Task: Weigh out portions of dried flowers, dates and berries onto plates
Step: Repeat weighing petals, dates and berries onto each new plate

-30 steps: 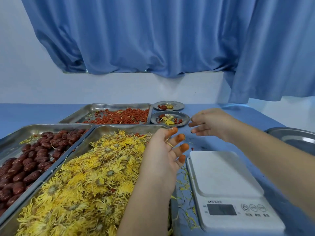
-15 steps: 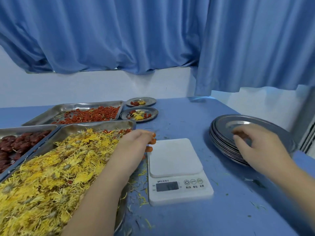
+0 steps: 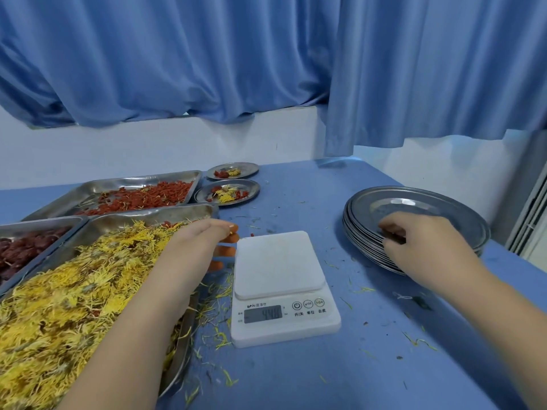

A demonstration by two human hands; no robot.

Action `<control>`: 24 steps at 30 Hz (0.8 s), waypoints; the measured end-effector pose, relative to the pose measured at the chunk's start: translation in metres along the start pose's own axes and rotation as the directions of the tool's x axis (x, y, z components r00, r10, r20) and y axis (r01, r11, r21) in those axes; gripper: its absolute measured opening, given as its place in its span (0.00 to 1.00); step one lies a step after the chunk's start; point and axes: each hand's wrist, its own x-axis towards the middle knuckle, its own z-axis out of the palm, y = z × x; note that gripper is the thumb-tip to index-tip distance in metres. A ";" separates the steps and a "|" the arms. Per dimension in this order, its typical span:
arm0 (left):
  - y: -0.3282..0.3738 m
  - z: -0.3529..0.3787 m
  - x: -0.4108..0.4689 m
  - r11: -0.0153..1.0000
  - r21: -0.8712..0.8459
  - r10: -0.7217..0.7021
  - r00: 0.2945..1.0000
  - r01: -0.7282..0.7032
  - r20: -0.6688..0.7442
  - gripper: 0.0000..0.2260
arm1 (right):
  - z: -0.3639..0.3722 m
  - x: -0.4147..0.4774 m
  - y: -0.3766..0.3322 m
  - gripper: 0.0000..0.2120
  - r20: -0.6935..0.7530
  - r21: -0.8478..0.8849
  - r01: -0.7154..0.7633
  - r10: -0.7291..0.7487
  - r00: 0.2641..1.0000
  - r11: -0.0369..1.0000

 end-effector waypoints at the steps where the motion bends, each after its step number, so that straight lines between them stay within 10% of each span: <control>1: 0.000 0.000 0.000 1.000 -0.008 -0.001 1.000 0.001 0.004 0.11 | 0.000 -0.001 -0.001 0.09 -0.012 0.014 -0.008 0.008 1.000 1.000; 24: 0.000 0.001 0.000 0.999 -0.033 -0.010 1.000 0.009 -0.011 0.11 | -0.007 -0.002 -0.006 0.08 -0.325 -0.158 0.276 -0.314 0.892 0.948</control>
